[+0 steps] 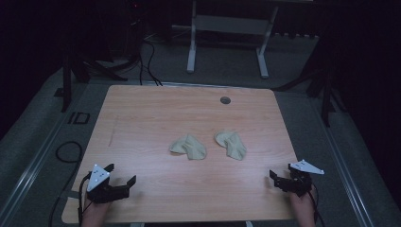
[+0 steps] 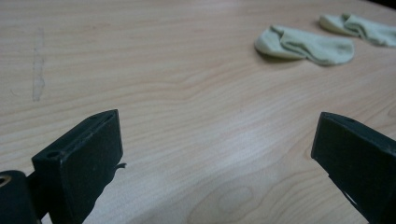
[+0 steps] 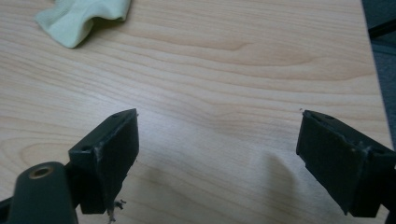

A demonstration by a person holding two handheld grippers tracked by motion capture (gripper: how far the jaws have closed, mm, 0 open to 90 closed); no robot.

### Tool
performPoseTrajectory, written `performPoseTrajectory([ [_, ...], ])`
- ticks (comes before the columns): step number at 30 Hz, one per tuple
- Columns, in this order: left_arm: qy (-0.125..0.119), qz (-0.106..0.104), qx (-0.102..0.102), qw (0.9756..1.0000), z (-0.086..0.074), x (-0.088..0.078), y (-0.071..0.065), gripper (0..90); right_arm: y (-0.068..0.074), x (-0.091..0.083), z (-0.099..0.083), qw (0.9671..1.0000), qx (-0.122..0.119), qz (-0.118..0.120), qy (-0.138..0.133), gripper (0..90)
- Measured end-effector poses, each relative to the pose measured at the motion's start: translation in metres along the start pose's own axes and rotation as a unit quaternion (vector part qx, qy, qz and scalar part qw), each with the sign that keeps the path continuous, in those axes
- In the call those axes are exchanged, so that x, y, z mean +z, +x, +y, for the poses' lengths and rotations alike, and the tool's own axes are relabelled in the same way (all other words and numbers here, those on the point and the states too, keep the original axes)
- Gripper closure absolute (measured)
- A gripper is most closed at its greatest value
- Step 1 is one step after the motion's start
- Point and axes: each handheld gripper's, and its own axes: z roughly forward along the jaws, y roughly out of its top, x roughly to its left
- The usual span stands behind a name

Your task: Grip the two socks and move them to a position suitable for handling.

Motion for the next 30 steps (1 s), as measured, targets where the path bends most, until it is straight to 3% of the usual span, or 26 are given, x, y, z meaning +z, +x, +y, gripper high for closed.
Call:
performPoseTrajectory([
  [3,-0.009,-0.013,-0.011,0.9998,0.0,0.0,-0.001,1.9,0.001,0.0,0.001,1.0,-0.001,0.003,0.006,13.0],
  [6,-0.007,-0.013,-0.003,0.9999,0.0,0.0,-0.003,1.9,0.002,0.0,0.002,0.9999,-0.004,0.002,0.01,13.0],
  [10,-0.017,-0.016,0.007,0.9997,0.001,0.001,-0.008,2.0,0.006,0.001,0.005,0.9995,0.015,0.024,0.012,13.2],
  [13,0.001,-0.027,-0.008,0.9996,0.004,0.003,-0.01,2.0,0.011,0.003,0.01,0.999,0.018,0.04,0.012,13.2],
  [15,0.014,-0.022,-0.01,0.9996,0.004,0.004,-0.011,2.0,0.016,0.006,0.015,0.9989,0.017,0.041,0.015,13.1],
  [18,0.024,-0.016,-0.016,0.9995,0.005,0.005,-0.013,2.0,0.029,0.014,0.024,0.9992,0.0,0.031,0.025,12.5],
  [20,0.028,-0.011,-0.012,0.9995,0.005,0.005,-0.014,2.0,0.035,0.022,0.032,0.9979,0.004,0.059,0.027,12.4],
  [27,0.03,-0.016,-0.009,0.9994,0.004,0.006,-0.017,2.0,0.05,0.04,0.054,0.9976,-0.009,0.065,0.022,15.3],
  [30,0.028,-0.02,-0.003,0.9994,0.005,0.006,-0.018,2.0,0.061,0.057,0.072,0.9975,-0.014,0.066,0.022,19.6],
])
